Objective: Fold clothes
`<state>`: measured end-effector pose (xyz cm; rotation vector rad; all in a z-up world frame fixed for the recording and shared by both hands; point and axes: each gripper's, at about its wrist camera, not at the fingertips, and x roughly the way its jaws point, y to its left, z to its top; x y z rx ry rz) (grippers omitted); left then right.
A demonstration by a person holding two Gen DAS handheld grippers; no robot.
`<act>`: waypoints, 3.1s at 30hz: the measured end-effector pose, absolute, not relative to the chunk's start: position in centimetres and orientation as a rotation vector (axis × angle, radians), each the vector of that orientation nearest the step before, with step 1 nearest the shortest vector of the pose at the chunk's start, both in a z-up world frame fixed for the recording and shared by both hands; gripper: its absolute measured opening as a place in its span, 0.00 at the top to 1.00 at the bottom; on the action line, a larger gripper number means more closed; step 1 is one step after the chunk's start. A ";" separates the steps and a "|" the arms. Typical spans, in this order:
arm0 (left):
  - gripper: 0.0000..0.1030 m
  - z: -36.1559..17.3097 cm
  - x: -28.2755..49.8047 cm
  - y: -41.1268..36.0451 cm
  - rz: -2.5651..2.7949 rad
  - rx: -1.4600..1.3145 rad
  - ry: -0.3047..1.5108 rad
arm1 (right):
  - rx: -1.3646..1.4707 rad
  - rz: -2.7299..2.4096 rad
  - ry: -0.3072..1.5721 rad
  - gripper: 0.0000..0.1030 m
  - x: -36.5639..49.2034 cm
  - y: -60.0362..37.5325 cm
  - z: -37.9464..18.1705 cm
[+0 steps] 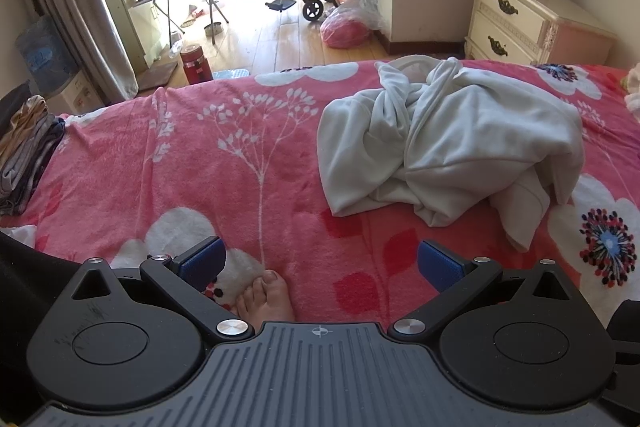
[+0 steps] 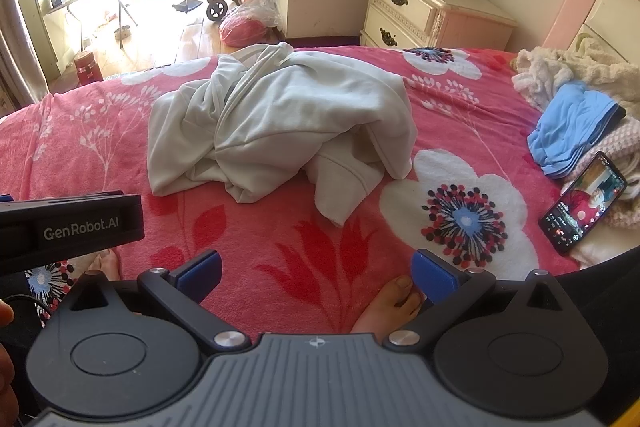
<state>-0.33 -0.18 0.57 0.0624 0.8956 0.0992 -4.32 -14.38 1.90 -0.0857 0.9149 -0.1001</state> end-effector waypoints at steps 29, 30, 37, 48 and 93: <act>0.00 6.5 16.8 -4.6 -0.372 0.433 0.593 | -0.502 0.302 0.846 0.00 10.8 -14.4 4.3; 0.00 5.7 17.5 -4.1 -0.384 0.437 0.585 | -0.495 0.316 0.830 0.00 11.6 -14.9 3.1; 0.00 -0.8 20.2 1.7 -0.361 0.395 0.573 | -0.292 0.375 0.656 0.00 14.8 -19.3 -2.3; 0.00 -6.8 20.6 4.6 -0.344 0.131 0.668 | -0.294 0.502 0.485 0.00 15.6 -17.5 -5.3; 0.27 -10.9 21.2 1.0 -0.408 0.233 0.774 | -0.194 0.367 0.462 0.86 14.8 -23.1 -5.1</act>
